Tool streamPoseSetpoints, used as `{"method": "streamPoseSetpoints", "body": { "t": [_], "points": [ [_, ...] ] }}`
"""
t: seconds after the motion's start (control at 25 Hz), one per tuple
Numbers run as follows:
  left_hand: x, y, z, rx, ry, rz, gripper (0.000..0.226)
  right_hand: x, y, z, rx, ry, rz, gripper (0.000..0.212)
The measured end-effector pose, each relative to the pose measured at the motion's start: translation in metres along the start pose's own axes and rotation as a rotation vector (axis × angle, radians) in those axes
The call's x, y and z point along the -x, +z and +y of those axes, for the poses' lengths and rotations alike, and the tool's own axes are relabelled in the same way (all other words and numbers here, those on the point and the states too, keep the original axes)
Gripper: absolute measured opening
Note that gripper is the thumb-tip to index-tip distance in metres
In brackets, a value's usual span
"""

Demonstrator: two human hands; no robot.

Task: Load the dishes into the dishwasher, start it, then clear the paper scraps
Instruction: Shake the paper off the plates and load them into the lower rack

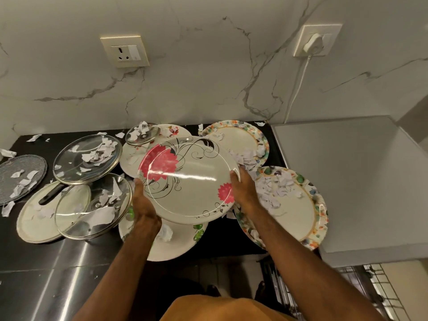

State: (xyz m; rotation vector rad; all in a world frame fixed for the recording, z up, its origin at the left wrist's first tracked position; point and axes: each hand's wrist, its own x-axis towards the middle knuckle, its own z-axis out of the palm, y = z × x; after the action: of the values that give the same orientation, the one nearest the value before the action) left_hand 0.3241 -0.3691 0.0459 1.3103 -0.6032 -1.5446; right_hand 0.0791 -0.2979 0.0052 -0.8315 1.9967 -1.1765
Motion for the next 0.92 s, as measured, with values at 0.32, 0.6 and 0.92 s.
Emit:
{"method": "streamPoseSetpoints", "body": {
  "t": [0.32, 0.6, 0.92],
  "points": [
    [0.027, 0.077, -0.045, -0.119, -0.160, -0.210, 0.050, 0.037, -0.088, 0.051, 0.001, 0.097, 0.251, 0.040],
    [0.083, 0.138, -0.082, -0.272, -0.245, -0.506, 0.049, 0.090, -0.188, 0.091, -0.178, 0.186, 0.373, 0.029],
    [0.188, 0.197, -0.158, -0.601, -0.168, -0.679, 0.036, 0.184, -0.300, 0.166, -0.292, 0.294, 0.589, 0.035]
  ]
}}
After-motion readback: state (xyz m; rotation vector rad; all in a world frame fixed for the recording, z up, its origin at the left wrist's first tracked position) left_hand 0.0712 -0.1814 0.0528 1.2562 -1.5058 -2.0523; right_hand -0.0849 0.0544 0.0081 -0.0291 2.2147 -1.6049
